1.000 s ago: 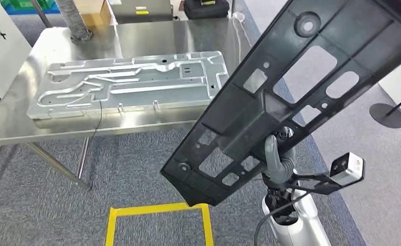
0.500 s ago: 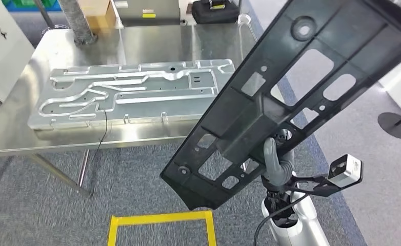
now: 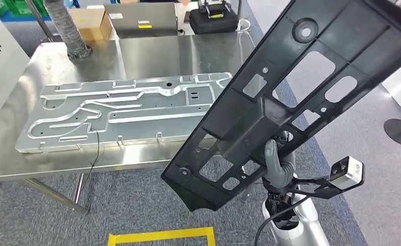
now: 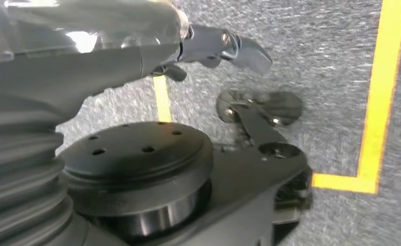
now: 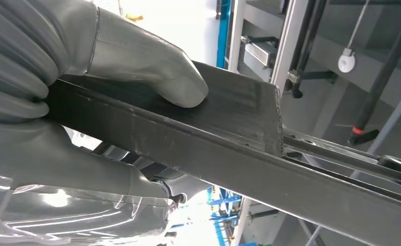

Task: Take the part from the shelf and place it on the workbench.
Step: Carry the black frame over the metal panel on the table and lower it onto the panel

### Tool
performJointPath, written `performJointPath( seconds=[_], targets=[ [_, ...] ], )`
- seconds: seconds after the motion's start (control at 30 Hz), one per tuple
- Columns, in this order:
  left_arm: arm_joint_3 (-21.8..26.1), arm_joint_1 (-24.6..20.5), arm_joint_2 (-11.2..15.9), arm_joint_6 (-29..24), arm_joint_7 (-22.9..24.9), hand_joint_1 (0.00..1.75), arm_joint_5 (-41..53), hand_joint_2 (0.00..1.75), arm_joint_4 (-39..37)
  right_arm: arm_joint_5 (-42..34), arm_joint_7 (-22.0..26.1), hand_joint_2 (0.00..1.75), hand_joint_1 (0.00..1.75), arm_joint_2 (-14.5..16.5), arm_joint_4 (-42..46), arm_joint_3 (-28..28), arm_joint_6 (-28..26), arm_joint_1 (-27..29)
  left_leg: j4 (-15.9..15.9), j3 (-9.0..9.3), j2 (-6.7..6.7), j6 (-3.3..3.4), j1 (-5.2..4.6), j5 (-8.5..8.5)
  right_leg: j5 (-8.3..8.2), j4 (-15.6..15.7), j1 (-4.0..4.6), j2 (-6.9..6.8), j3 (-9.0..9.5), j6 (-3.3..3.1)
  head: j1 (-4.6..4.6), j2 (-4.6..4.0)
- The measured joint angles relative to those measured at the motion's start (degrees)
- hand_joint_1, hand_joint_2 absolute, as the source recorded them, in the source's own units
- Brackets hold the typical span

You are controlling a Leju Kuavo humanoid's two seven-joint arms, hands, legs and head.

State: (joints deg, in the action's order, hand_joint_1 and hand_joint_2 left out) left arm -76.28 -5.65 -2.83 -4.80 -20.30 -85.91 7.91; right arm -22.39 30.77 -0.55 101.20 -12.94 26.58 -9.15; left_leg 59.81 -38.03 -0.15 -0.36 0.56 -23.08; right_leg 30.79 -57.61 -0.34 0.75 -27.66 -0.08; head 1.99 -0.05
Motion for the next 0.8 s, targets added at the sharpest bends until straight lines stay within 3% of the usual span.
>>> performJointPath(
  seconds=[0.03,0.13,0.2,0.27,0.3,0.33,0.37,0.47,0.5,0.53,0.6,0.67,0.8],
  targets=[
    [0.0,0.0,0.0,0.0,0.0,0.00,0.0,1.75,0.0,0.1,0.0,1.75,1.75,0.0,0.0,0.0,0.0,0.0,-0.6,0.05,0.01,0.46,-0.08,0.76,0.20,-0.1,0.09,0.04,0.23,0.41,0.00,0.01],
    [0.0,-0.1,0.0,0.0,-0.1,0.00,0.0,1.75,0.0,0.2,0.0,1.75,1.75,-0.1,0.1,0.3,0.0,-0.3,-1.0,1.12,-0.16,1.63,0.09,0.24,-0.39,-3.0,-0.05,-0.05,-0.70,1.39,-0.01,-0.01],
    [0.0,-0.2,0.0,0.0,-0.1,0.00,0.0,1.75,0.0,0.3,0.0,1.75,1.75,-0.1,0.1,0.4,0.0,-0.4,-1.3,2.13,-0.20,2.17,0.15,-0.43,0.35,-9.2,-0.19,-0.17,-4.55,1.82,-0.01,-0.01],
    [0.0,-0.2,0.0,0.0,-0.1,0.00,0.0,1.75,0.0,0.3,0.0,1.75,1.75,-0.2,0.1,0.5,0.0,-0.3,-1.3,3.07,-0.24,2.40,0.07,-1.36,3.55,-15.3,-0.26,-0.20,-9.40,2.14,0.00,0.00],
    [0.0,-0.2,0.0,0.0,-0.1,0.00,0.0,1.75,0.0,0.3,0.0,1.75,1.75,-0.3,0.1,0.5,0.0,-0.2,-1.3,3.64,-0.29,2.42,0.04,-1.87,5.02,-16.6,-0.27,-0.21,-11.11,2.21,0.00,0.00],
    [0.0,-0.2,0.0,0.0,-0.1,0.00,0.0,1.75,0.0,0.3,0.0,1.75,1.75,-0.4,0.1,0.6,0.0,-0.1,-1.3,4.34,-0.36,2.41,0.00,-2.43,5.45,-16.2,-0.28,-0.22,-12.02,2.18,-0.01,0.00],
    [0.0,-0.2,0.0,0.0,-0.1,0.00,0.0,1.75,0.0,0.3,0.0,1.75,1.75,-0.4,0.1,0.6,0.0,0.0,-1.3,5.14,-0.43,2.37,-0.04,-3.02,4.37,-14.2,-0.27,-0.24,-12.10,2.03,-0.01,-0.01],
    [0.0,-0.2,-0.1,0.0,-0.1,0.00,0.0,1.75,0.0,0.3,0.0,1.75,1.75,-0.5,0.1,0.7,0.0,0.2,-1.4,7.04,-0.50,1.97,-0.20,-4.63,-4.76,-3.9,0.11,-0.40,-10.27,0.94,-0.02,-0.01],
    [0.0,-0.2,-0.1,0.0,-0.1,0.00,0.0,1.75,0.0,0.3,0.0,1.75,1.75,-0.6,0.1,0.8,0.0,0.2,-1.4,7.30,-0.52,1.67,-0.24,-5.00,-6.87,-2.0,0.35,-0.42,-9.98,0.52,-0.01,0.00],
    [0.0,-0.2,-0.2,0.0,-0.1,0.00,0.0,1.75,0.0,0.3,0.0,1.75,1.75,-0.6,0.1,0.8,0.0,0.2,-1.4,7.48,-0.53,1.33,-0.28,-5.18,-7.75,-1.2,0.55,-0.40,-9.93,0.15,0.00,0.00],
    [0.0,-0.3,-0.2,0.0,-0.1,0.00,-0.1,1.75,0.0,0.6,0.0,1.75,1.75,-0.7,0.1,0.8,-0.4,0.3,-1.3,7.99,-0.49,0.60,-0.33,-5.52,-7.61,-0.7,0.47,-0.22,-9.24,-0.40,0.02,0.00],
    [0.0,-0.5,-0.2,0.0,-0.2,0.00,-0.1,1.75,0.0,1.4,0.0,1.75,1.75,-0.7,0.1,0.9,-1.4,0.0,0.9,7.38,-0.36,0.09,-0.31,-6.45,-7.29,-0.1,0.17,-0.22,-7.99,-1.00,0.00,0.00],
    [-0.1,-0.6,-0.2,-0.1,-0.2,0.00,0.4,1.75,0.0,6.3,-0.4,1.75,1.75,-1.5,-0.9,1.6,-5.1,-2.1,13.2,-0.33,-0.24,-0.68,-0.01,-11.16,-6.42,0.1,0.18,-0.25,-6.92,-1.67,0.00,0.01]
  ],
)
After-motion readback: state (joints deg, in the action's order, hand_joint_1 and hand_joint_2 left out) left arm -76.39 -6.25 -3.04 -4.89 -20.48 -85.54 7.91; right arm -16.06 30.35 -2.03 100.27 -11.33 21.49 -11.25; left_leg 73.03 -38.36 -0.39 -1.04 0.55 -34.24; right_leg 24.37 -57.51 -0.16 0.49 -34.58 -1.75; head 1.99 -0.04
